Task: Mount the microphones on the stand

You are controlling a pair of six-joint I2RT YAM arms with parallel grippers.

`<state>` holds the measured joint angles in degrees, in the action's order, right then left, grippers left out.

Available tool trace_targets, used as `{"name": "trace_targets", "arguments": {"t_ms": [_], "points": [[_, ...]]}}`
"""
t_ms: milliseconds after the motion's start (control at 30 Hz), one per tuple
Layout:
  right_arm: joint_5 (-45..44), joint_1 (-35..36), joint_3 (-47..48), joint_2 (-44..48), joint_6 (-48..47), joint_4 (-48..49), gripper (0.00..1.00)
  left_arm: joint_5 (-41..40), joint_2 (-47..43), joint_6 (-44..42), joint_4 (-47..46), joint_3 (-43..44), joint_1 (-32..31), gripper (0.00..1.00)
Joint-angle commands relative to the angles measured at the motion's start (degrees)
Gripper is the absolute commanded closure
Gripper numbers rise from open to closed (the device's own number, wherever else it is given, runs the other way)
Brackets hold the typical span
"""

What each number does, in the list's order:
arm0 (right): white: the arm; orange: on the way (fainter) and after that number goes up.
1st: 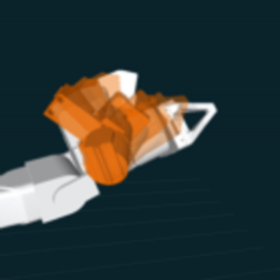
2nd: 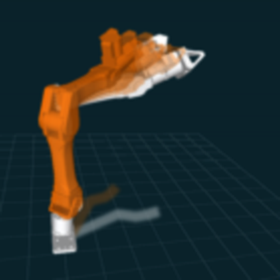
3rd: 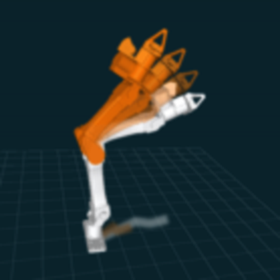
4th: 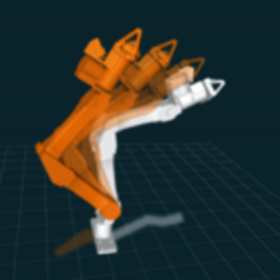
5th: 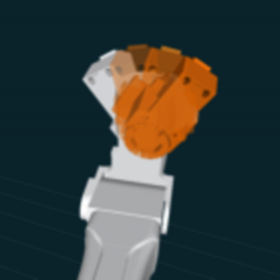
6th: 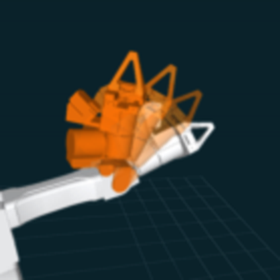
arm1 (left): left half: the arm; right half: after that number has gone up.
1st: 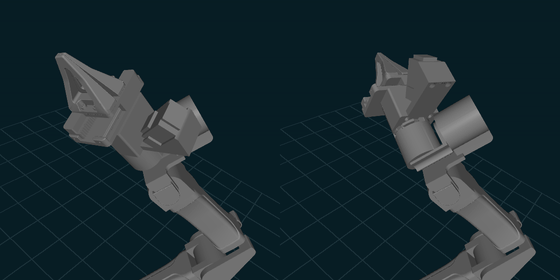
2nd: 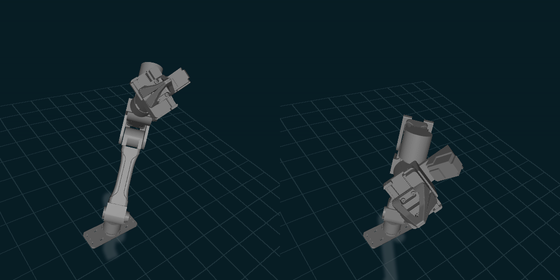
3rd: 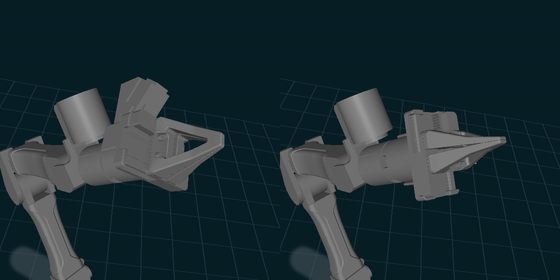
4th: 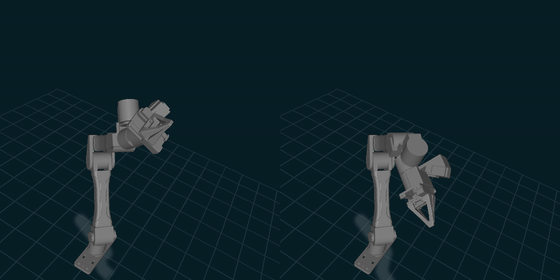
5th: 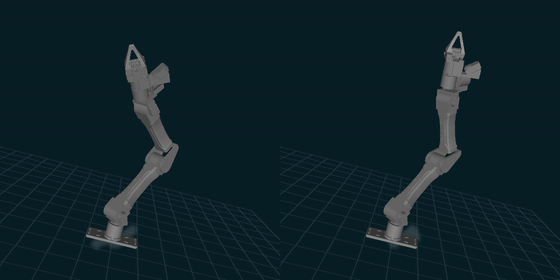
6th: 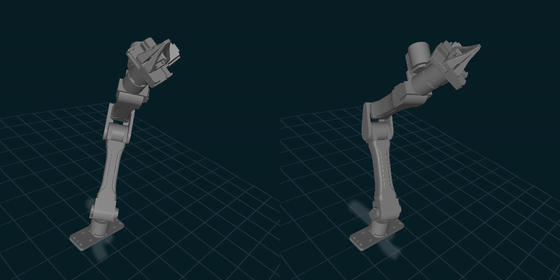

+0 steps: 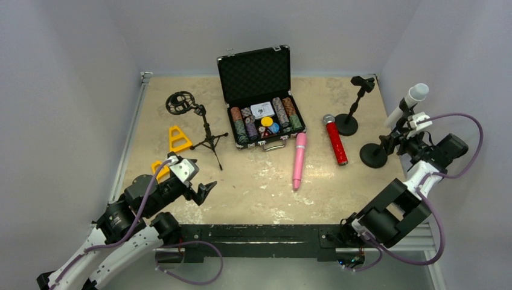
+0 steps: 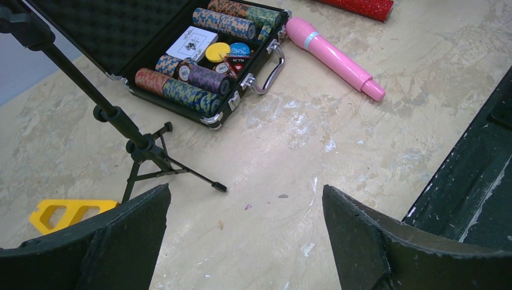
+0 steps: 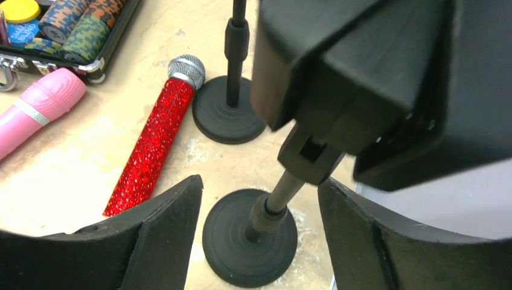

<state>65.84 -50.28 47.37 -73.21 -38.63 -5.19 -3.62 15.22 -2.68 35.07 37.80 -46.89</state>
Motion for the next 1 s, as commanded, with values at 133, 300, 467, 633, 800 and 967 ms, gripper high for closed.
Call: {"name": "trace_targets", "arguments": {"t_ms": [133, 300, 467, 633, 800, 967], "points": [[2.8, -7.0, 1.2, 1.3, -13.3, -12.9, 0.14, 0.7, -0.6, -0.7, -1.3, 0.8, 0.4, 0.01], [2.4, -8.8, 1.3, 1.5, -24.1, -24.6, 0.11, 0.8, -0.7, -0.8, -1.2, 0.9, 0.4, 0.01], [-1.5, -8.9, 1.2, 4.7, -41.5, -42.6, 0.10, 0.6, -1.2, -0.6, -1.2, 1.0, 0.4, 0.01], [-6.0, -10.5, 0.4, 9.6, -54.3, -59.5, 0.10, 0.7, -1.5, -0.3, -1.5, 1.0, 0.4, 0.01], [-9.9, -10.6, -0.6, 18.0, -64.1, -72.3, 0.08, 0.8, -1.3, 0.5, -1.7, 1.3, 0.4, 0.01], [-6.2, -6.9, 2.2, 25.5, -65.2, -80.9, 0.01, -0.6, 0.3, 5.3, -1.5, 4.2, 0.4, 0.01]]}}
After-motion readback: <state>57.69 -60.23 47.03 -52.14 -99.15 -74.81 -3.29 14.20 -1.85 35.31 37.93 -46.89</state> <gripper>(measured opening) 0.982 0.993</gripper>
